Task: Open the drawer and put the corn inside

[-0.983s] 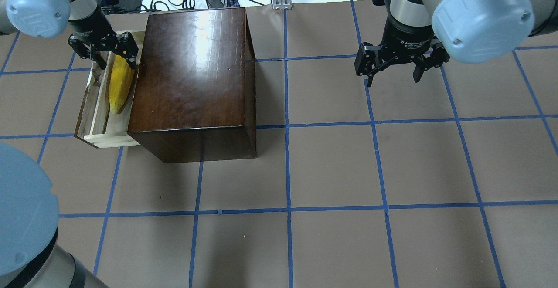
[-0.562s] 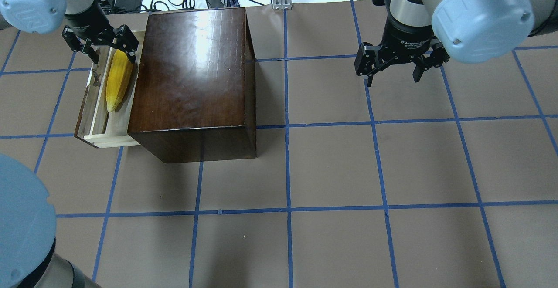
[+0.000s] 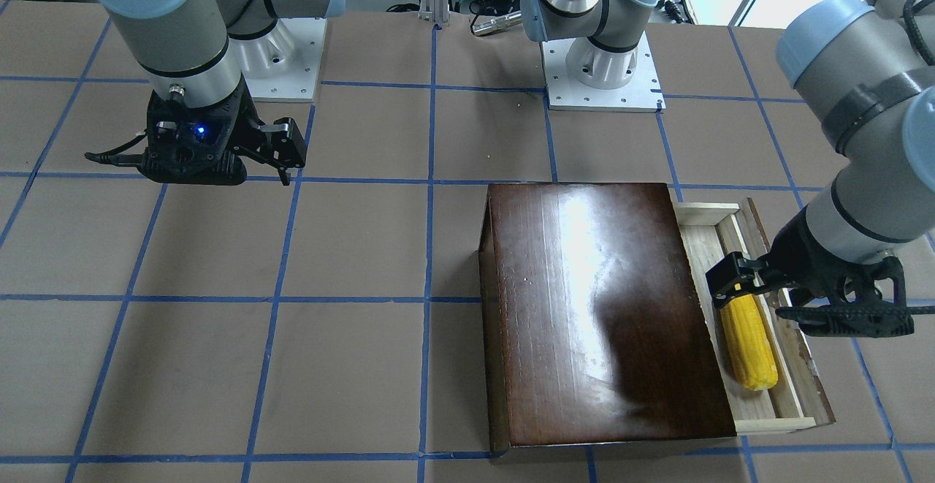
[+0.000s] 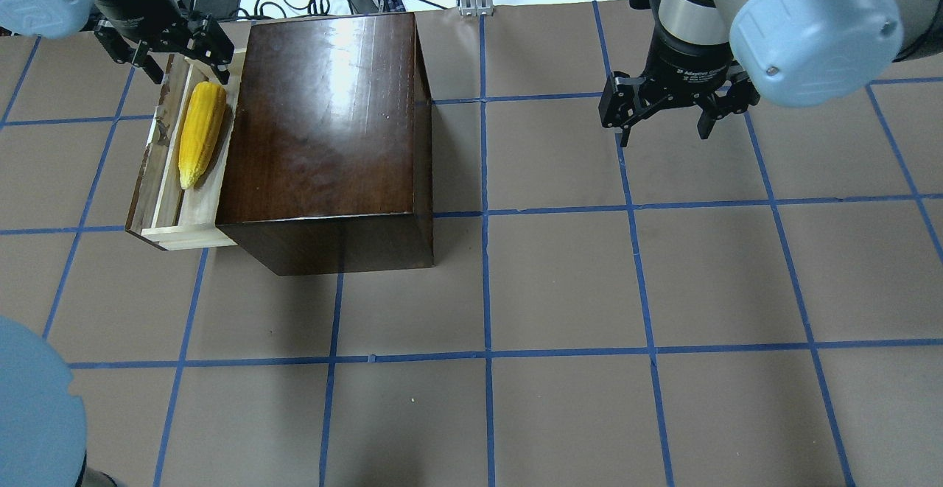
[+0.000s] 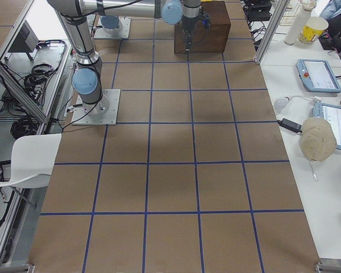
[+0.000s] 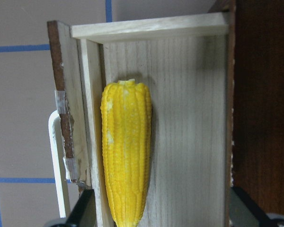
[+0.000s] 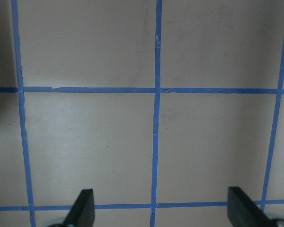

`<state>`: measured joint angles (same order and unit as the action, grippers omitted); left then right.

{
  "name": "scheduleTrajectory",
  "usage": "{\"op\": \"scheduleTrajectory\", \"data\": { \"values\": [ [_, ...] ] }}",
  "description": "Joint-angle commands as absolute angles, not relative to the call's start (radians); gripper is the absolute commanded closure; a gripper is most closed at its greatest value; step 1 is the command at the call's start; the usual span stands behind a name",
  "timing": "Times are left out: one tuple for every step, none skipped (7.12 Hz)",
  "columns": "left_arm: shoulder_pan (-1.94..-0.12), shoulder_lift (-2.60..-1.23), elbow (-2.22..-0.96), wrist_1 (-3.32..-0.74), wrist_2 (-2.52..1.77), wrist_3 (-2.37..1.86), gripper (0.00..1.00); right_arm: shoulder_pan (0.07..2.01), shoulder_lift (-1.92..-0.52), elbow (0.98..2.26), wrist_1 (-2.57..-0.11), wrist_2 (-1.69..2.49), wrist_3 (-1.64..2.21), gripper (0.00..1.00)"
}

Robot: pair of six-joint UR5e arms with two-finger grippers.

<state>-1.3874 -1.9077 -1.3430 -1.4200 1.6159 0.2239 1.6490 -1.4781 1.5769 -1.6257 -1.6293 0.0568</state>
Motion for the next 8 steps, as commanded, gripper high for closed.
{"op": "scheduleTrajectory", "data": {
  "values": [
    [-1.451, -1.856, -1.342, -1.459, 1.537, 0.216, 0.0, 1.649, -1.479, 1.577, -1.624, -1.629, 0.057, 0.0],
    [-1.468, -1.829, -1.342, -1.506, 1.536, 0.177, 0.0, 1.649, -1.479, 1.577, -1.626, -1.629, 0.057, 0.0],
    [-1.491, -1.804, -1.348, -1.56, 1.532, 0.084, 0.0, 1.649, -1.477, 1.577, -1.625, -1.629, 0.057, 0.0],
    [-1.518, -1.792, -1.356, -1.56, 1.539, 0.036, 0.0, 1.649, -1.477, 1.577, -1.624, -1.629, 0.057, 0.0],
    [-1.537, -1.786, -1.365, -1.566, 1.546, 0.025, 0.0, 1.649, -1.477, 1.577, -1.624, -1.629, 0.057, 0.0],
    [-1.542, -1.775, -1.388, -1.569, 1.561, 0.025, 0.0, 1.649, -1.479, 1.577, -1.624, -1.631, 0.057, 0.0],
    [-1.545, -1.767, -1.432, -1.566, 1.566, 0.023, 0.0, 1.649, -1.477, 1.577, -1.624, -1.629, 0.057, 0.0],
    [-1.545, -1.741, -1.471, -1.559, 1.563, 0.023, 0.0, 1.649, -1.477, 1.577, -1.624, -1.629, 0.057, 0.0]
  ]
}}
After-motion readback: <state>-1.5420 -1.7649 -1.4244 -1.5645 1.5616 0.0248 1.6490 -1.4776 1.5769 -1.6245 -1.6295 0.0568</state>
